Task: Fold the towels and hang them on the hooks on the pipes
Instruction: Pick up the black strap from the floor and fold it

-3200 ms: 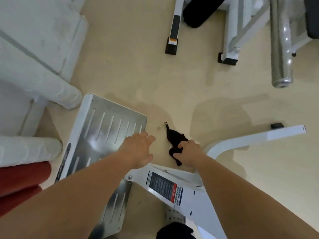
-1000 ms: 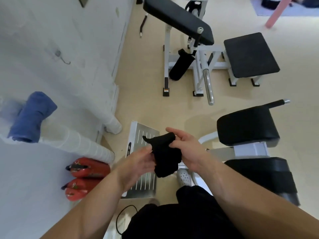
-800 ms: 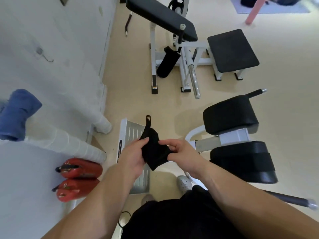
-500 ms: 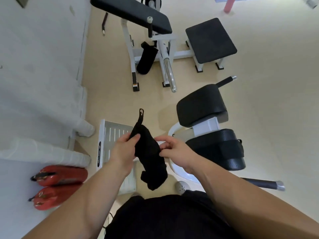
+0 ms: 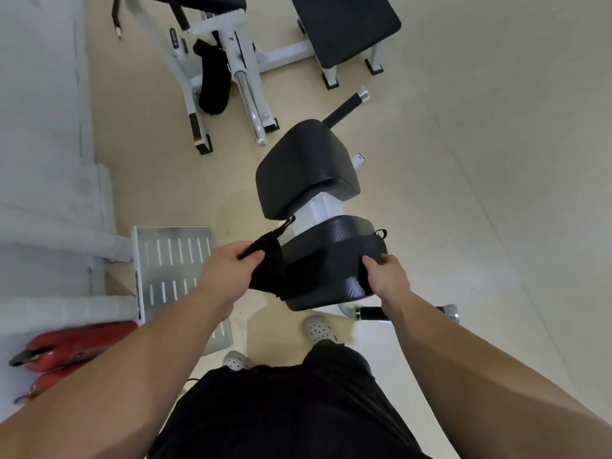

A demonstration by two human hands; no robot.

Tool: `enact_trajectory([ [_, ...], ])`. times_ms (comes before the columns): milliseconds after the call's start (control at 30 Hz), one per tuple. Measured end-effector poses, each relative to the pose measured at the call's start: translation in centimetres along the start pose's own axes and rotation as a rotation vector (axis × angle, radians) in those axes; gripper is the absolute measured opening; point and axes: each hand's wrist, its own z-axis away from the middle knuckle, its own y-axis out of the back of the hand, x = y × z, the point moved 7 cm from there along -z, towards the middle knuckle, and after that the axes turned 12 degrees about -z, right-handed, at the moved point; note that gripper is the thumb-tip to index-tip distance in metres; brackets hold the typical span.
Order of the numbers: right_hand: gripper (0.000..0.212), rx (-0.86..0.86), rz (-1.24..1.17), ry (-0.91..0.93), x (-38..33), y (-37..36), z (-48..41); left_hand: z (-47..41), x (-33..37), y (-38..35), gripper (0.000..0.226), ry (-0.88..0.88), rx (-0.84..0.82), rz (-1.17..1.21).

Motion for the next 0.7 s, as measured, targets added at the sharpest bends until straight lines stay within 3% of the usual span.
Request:
enact_trajectory([
  [167,0.063,-0.137,-0.221,-0.032,0.6,-0.8,-2.4,0.0,0.6,-2.2,0.015,0.018,0.018,-0.046],
  [367,0.051,-0.086,-0.542,-0.102,0.3,-1.0,-4.0,0.6,0.1,-2.6,0.018,0.05,0.031,-0.001],
  [467,0.045,-0.056,-0.523,-0.076,-0.6,-1.2,-4.2,0.9,-0.1,-2.1,0.016,0.07,0.05,0.033],
  [567,0.052,-0.067,-0.455,-0.127,-1.0,-1.0,-4.4,1.4,-0.3,-1.4,0.015,0.085,0.067,0.066],
  [700,0.054,-0.229,-0.464,-0.228,-1.3,-0.3,-4.2,1.7,-0.6,-1.2,0.015,0.09,0.068,0.076],
])
